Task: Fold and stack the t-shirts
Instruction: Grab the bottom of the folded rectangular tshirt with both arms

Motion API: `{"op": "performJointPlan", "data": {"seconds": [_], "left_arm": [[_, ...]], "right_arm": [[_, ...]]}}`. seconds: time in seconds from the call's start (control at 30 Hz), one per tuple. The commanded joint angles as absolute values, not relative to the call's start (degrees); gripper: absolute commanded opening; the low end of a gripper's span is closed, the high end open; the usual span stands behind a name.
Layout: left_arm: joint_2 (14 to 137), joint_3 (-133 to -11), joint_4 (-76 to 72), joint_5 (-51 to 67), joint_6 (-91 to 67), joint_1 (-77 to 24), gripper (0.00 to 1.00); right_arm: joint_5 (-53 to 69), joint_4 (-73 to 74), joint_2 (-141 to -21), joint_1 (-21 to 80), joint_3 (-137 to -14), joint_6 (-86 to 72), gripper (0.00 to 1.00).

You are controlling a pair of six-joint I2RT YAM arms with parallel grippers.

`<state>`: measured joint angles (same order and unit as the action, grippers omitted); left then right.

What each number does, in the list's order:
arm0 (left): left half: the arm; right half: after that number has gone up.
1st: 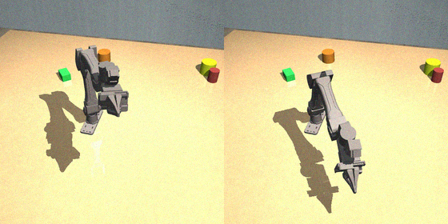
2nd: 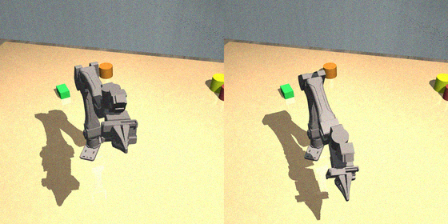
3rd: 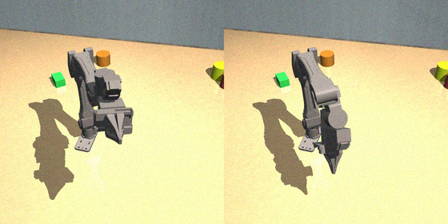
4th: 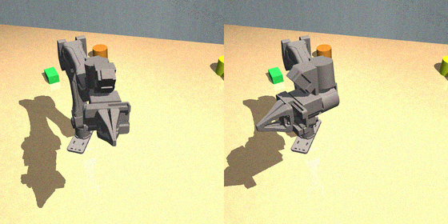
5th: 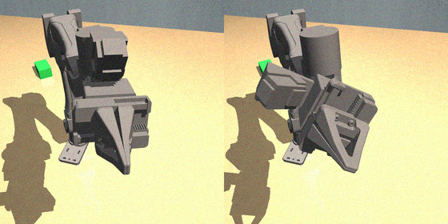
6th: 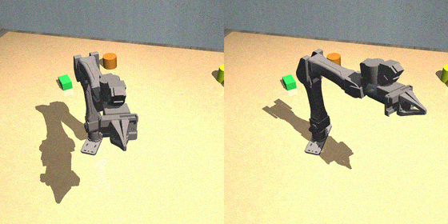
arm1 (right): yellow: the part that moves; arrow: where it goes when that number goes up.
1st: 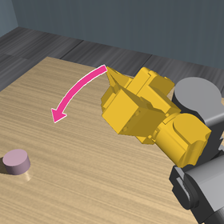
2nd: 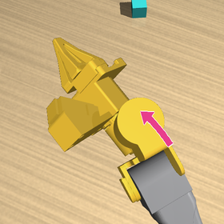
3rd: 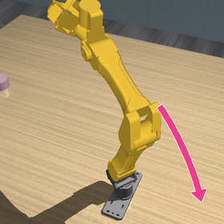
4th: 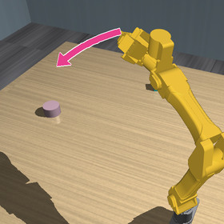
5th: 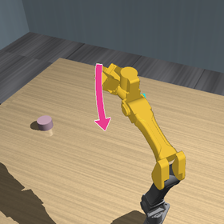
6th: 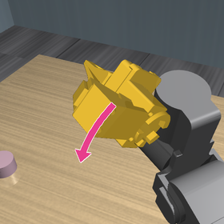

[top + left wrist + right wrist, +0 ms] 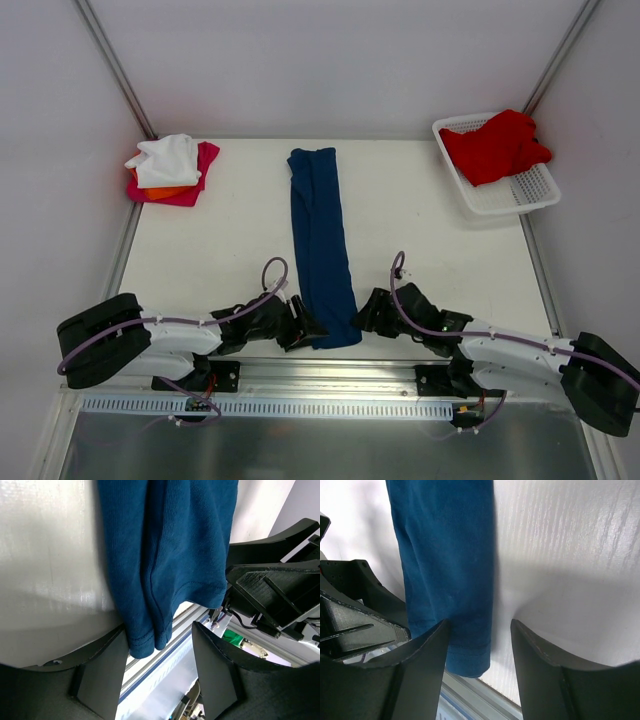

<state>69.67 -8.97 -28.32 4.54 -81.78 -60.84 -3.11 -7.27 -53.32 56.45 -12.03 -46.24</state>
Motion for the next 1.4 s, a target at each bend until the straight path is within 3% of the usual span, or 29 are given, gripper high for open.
{"op": "performJointPlan", "data": {"seconds": [0.0, 0.17, 0.27, 0.37, 0.73, 0.97, 1.37], "left_arm": [[73.74, -6.33, -14.15, 1.58, -78.05, -61.61, 0.55], [74.35, -6.42, -14.24, 1.67, -78.13, -61.61, 0.54], [74.71, -6.42, -14.33, 1.84, -78.22, -61.61, 0.5], [74.79, -6.33, -14.24, 1.85, -78.31, -61.61, 0.39], [75.59, -7.29, -14.24, 2.02, -76.99, -61.61, 0.04], [73.04, -9.49, -11.61, 0.88, -74.54, -61.61, 0.0], [61.18, -25.38, 10.36, -5.27, -62.15, -57.49, 0.0]], "right_arm": [[-2.55, -9.05, -53.88, 56.6, -14.5, -45.88, 0.55], [-2.02, -10.28, -55.72, 56.95, -14.85, -45.79, 0.49], [-1.41, -11.77, -57.21, 57.39, -15.03, -45.97, 0.39], [-1.32, -12.39, -58.36, 57.66, -15.47, -45.97, 0.27], [-1.05, -12.39, -58.98, 57.83, -15.91, -45.62, 0.02], [-2.37, -8.62, -56.69, 57.83, -18.19, -43.6, 0.0], [-4.83, -0.26, -53.09, 57.04, -27.76, -36.84, 0.0]]}}
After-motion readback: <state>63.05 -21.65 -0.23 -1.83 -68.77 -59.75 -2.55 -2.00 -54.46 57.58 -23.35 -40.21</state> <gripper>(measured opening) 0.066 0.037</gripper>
